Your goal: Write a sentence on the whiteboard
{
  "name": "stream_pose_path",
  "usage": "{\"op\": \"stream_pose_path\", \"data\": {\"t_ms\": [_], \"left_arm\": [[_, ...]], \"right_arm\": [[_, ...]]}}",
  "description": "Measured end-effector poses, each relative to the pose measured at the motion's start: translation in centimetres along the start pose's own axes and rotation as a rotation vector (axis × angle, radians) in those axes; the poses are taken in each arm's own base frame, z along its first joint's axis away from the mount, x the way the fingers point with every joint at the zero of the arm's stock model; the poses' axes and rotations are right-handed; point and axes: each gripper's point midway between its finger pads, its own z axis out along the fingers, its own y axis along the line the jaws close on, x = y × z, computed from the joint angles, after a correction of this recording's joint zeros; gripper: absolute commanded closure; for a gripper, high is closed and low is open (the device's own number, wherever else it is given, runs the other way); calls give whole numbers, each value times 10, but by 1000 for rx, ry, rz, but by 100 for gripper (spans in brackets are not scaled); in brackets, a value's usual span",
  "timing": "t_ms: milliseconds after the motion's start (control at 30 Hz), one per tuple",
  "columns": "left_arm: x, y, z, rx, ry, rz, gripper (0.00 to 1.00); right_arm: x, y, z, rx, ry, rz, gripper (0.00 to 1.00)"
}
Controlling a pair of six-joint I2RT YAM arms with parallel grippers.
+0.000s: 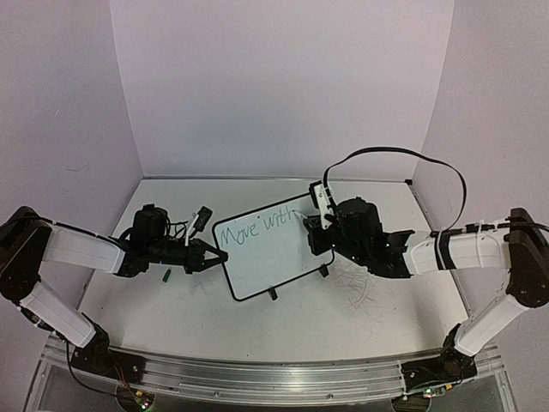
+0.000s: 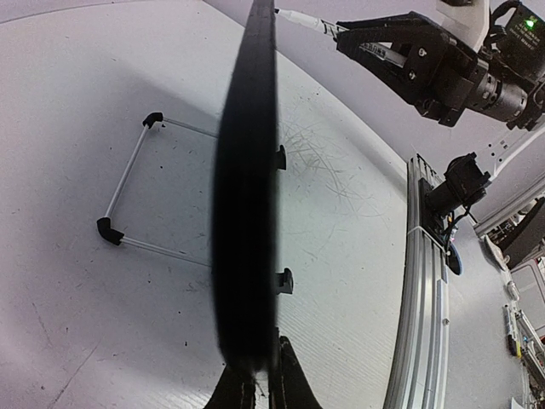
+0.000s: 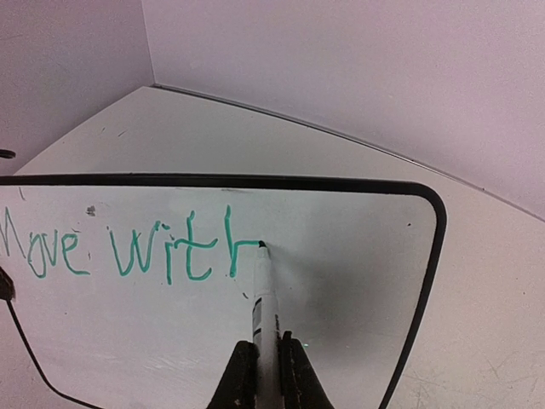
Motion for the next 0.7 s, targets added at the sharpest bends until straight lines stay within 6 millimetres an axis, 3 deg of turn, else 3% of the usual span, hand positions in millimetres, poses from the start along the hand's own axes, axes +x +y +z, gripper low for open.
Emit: {"op": "stream_pose_path", "data": {"t_ms": [567,700], "left_arm": [[0,0,0,-1,0,1,100],[0,1,0,-5,-1,6,100]], "right_arm": [[15,-3,-7,1,49,-14,100],[6,-13,-34,0,-7,-9,100]]}}
